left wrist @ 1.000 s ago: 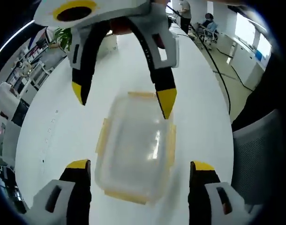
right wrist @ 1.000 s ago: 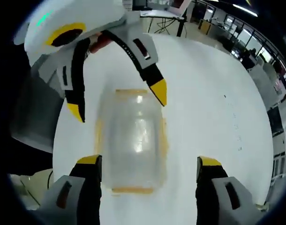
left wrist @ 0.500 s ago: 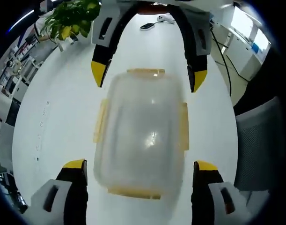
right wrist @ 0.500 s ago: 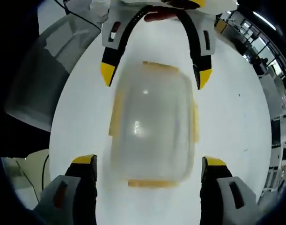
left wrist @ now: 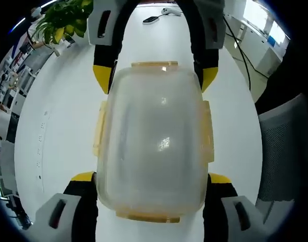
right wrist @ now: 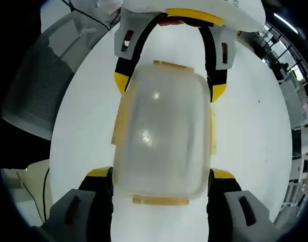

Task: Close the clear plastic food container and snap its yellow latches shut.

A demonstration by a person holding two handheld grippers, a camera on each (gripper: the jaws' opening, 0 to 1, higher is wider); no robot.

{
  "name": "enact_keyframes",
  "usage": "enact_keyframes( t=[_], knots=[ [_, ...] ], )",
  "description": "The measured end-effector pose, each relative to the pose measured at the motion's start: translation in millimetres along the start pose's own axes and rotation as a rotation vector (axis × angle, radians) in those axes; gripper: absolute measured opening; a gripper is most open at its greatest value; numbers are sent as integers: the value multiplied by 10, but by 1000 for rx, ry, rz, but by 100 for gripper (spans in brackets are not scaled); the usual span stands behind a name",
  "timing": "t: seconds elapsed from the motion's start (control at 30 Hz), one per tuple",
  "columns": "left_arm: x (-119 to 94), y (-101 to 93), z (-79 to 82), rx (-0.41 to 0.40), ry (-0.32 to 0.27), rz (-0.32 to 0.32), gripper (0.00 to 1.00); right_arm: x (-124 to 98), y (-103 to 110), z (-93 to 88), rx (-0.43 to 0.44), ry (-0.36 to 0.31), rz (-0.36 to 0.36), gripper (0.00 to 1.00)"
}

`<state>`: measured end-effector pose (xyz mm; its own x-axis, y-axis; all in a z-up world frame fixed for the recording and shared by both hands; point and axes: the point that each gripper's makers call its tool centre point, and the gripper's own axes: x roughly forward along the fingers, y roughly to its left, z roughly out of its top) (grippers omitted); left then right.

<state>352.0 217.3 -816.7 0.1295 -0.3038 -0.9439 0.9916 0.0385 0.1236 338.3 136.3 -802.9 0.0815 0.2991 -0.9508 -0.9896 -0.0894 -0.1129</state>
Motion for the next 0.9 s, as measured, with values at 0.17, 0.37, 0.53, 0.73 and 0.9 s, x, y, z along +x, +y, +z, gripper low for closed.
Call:
enact_keyframes(
  t=[0.17, 0.37, 0.53, 0.73, 0.9],
  knots=[
    [-3, 1, 1, -1, -3, -2, 84, -3, -2, -1, 1, -7, 4, 74],
    [-4, 3, -4, -3, 5, 4, 84, -4, 1, 4, 7, -41, 7, 73],
    [-10, -3, -22, -5, 11, 8, 84, 5, 13, 28, 5, -46, 4, 73],
    [-32, -21, -99, -3, 31, 10, 84, 31, 25, 102, -4, -19, 4, 73],
    [-61, -37, -199, -3, 45, 12, 84, 56, 37, 178, -3, -23, 2, 73]
  ],
)
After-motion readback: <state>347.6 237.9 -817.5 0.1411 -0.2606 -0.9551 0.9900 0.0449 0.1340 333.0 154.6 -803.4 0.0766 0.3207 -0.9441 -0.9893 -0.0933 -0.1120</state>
